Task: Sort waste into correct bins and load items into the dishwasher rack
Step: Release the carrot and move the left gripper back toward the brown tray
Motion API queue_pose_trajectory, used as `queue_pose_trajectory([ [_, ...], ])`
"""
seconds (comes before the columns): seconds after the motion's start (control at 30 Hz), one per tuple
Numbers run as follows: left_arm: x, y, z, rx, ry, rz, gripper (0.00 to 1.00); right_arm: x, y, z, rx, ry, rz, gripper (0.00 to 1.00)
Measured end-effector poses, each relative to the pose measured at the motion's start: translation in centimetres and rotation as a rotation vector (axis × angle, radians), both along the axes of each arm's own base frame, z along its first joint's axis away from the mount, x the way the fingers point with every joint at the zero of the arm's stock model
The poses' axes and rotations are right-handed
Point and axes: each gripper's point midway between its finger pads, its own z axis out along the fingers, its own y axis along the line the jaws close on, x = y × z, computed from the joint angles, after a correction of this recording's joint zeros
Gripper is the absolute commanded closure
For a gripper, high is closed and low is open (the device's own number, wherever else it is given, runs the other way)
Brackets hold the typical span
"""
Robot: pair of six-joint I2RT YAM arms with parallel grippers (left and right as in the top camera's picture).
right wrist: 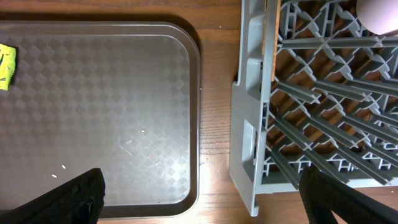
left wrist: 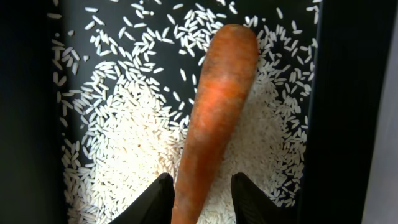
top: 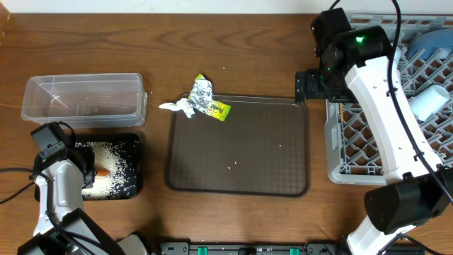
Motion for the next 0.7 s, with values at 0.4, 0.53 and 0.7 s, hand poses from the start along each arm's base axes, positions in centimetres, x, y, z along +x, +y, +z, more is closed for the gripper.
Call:
queue_pose_trajectory([
  [0.4, -0.8, -4.6, 6.4, -0.071, -0.167, -0.125, 0.49, 0.0, 0.0, 0.0, 0.0, 0.0, 0.0, 0.01],
  [0.53, -1.5, -7.9, 8.0, -0.156, -0.228, -0.211, 0.48, 0.0, 0.0, 0.0, 0.0, 0.0, 0.0, 0.01],
  [0.7, -2.1, -13.9, 8.8, -0.311, -0.253, -0.419, 0.48, 0.0, 0.0, 0.0, 0.0, 0.0, 0.0, 0.01],
])
